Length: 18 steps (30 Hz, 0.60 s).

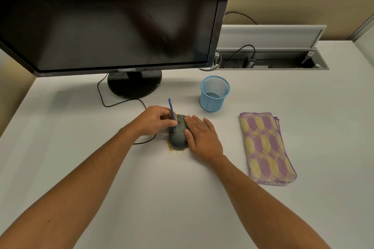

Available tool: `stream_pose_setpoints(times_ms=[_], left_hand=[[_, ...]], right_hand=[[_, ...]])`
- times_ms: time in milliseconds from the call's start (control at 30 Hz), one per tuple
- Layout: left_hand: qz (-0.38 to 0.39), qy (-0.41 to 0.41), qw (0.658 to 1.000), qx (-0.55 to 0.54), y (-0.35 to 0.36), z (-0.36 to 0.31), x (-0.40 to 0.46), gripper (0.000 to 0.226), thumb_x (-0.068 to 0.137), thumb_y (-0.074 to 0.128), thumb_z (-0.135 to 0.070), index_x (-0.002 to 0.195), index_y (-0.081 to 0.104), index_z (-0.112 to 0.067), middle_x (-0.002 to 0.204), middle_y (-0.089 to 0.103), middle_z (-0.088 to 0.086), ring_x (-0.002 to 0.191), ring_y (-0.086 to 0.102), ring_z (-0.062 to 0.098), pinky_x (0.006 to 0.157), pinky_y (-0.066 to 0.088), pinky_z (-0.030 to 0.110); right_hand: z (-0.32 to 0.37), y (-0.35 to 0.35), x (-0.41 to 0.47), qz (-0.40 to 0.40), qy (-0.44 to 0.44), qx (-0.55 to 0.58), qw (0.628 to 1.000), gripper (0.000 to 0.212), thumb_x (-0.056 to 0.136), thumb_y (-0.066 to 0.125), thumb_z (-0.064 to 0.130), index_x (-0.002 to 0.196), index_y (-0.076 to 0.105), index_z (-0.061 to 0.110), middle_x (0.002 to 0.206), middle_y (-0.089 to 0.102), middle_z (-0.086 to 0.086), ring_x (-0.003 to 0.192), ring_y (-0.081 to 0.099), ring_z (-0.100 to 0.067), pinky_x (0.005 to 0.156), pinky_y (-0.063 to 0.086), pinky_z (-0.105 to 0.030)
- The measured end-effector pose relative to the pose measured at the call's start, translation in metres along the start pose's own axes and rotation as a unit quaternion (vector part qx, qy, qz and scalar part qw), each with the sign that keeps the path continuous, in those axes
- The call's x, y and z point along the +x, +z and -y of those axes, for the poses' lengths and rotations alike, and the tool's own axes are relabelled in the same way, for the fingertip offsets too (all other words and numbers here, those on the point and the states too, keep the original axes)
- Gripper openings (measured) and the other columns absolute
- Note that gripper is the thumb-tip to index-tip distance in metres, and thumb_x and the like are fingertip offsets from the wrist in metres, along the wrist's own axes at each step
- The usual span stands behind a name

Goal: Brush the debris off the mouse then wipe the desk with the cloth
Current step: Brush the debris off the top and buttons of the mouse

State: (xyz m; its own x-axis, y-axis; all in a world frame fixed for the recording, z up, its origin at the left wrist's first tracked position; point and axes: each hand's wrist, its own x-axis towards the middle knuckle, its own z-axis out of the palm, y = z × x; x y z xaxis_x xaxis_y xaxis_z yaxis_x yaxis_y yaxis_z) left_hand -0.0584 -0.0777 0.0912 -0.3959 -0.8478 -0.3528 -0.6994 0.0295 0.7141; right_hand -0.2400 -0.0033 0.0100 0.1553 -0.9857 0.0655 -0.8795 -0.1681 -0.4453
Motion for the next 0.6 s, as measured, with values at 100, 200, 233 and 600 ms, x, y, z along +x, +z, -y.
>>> stream_pose_setpoints(times_ms=[100, 200, 233, 600], left_hand=[[-0.008, 0.002, 1.0, -0.007, -0.002, 0.0, 0.0, 0.011, 0.088, 0.069, -0.023, 0.099, 0.069, -0.021, 0.094, 0.069, -0.004, 0.089, 0.063, 0.011, 0.083, 0.049, 0.025], [-0.069, 0.005, 0.997, -0.026, 0.0, 0.003, 0.002, 0.016, 0.089, 0.068, -0.023, 0.103, 0.071, -0.017, 0.097, 0.069, -0.001, 0.092, 0.063, 0.014, 0.085, 0.05, 0.027], [-0.091, 0.007, 0.996, -0.027, 0.002, 0.004, 0.003, 0.017, 0.089, 0.068, -0.023, 0.104, 0.071, -0.016, 0.097, 0.068, -0.002, 0.091, 0.062, 0.013, 0.082, 0.049, 0.024], [-0.025, 0.003, 1.0, 0.01, 0.003, -0.002, -0.001, 0.018, 0.088, 0.069, -0.024, 0.103, 0.071, -0.016, 0.093, 0.067, -0.004, 0.087, 0.06, 0.011, 0.073, 0.045, 0.019]], right_hand=[[0.0, -0.001, 0.0, 0.009, 0.0, -0.001, 1.0, 0.06, 0.099, 0.015, 0.047, 0.148, 0.037, 0.02, 0.151, 0.042, 0.001, 0.143, 0.029, -0.013, 0.119, 0.011, -0.036], [0.001, -0.003, -0.001, 0.017, 0.001, 0.004, 1.0, 0.06, 0.099, 0.014, 0.048, 0.149, 0.035, 0.021, 0.152, 0.04, 0.002, 0.144, 0.027, -0.013, 0.119, 0.009, -0.035], [0.001, -0.004, -0.001, 0.018, 0.002, 0.006, 1.0, 0.059, 0.1, 0.015, 0.048, 0.149, 0.034, 0.021, 0.152, 0.039, 0.002, 0.144, 0.027, -0.013, 0.119, 0.008, -0.034], [0.001, -0.002, 0.0, 0.018, 0.002, 0.002, 1.0, 0.063, 0.098, 0.012, 0.049, 0.148, 0.036, 0.02, 0.152, 0.04, 0.0, 0.144, 0.028, -0.014, 0.119, 0.011, -0.037]])
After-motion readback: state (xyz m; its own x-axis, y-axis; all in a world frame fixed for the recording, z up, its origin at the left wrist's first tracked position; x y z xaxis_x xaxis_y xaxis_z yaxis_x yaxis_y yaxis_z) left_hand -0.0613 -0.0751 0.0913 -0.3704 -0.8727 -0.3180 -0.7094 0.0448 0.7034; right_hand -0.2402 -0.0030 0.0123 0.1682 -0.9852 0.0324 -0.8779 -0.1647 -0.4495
